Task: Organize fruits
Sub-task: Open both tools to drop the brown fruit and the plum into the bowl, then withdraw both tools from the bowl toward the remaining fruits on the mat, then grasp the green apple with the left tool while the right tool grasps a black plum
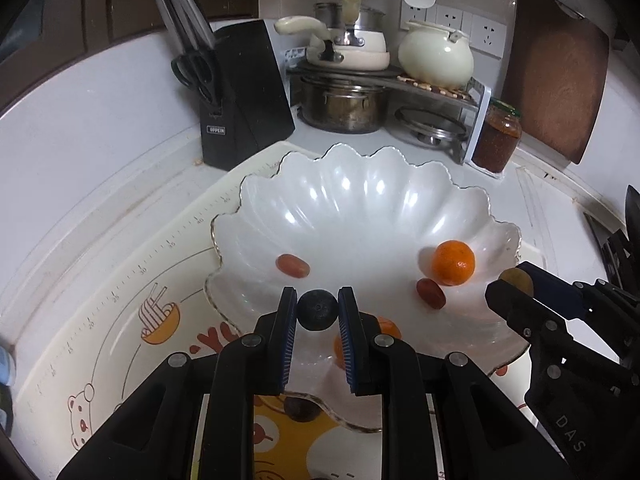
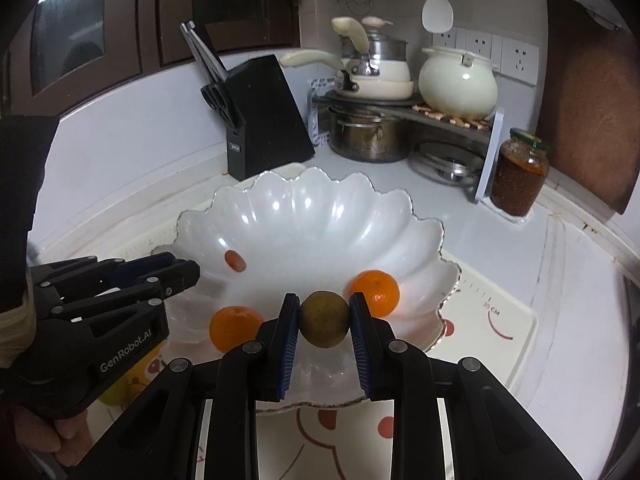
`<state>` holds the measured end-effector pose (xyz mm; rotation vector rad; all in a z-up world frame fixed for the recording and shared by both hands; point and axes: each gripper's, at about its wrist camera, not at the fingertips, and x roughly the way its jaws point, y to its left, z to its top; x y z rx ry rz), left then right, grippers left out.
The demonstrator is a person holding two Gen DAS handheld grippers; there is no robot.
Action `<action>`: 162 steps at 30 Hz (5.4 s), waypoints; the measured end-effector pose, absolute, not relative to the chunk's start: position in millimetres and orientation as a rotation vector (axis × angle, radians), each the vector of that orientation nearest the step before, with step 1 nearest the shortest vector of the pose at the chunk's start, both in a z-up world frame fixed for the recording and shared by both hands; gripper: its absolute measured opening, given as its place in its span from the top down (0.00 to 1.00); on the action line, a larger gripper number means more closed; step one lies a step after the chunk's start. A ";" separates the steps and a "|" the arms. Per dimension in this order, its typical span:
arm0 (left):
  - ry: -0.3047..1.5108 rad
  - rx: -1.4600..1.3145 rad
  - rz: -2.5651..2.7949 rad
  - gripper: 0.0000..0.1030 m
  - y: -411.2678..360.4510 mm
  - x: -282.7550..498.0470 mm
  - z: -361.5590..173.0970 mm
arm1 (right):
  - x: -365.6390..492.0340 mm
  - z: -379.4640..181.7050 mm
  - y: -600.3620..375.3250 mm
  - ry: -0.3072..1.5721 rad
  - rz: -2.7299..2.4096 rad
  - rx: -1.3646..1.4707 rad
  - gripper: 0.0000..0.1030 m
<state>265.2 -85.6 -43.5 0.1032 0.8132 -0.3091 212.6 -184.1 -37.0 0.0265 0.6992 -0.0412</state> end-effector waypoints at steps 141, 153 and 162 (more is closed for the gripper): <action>0.949 0.150 -0.200 0.54 6.5 191.1 -107.4 | 178.2 -115.7 -86.2 0.909 0.469 -0.070 0.56; 0.952 0.109 -0.199 0.54 11.9 187.8 -107.0 | 171.1 -120.3 -64.5 0.883 0.507 -0.093 0.74; 0.950 0.098 -0.184 0.54 10.6 183.5 -105.0 | 160.4 -111.3 -64.0 0.841 0.454 -0.122 0.74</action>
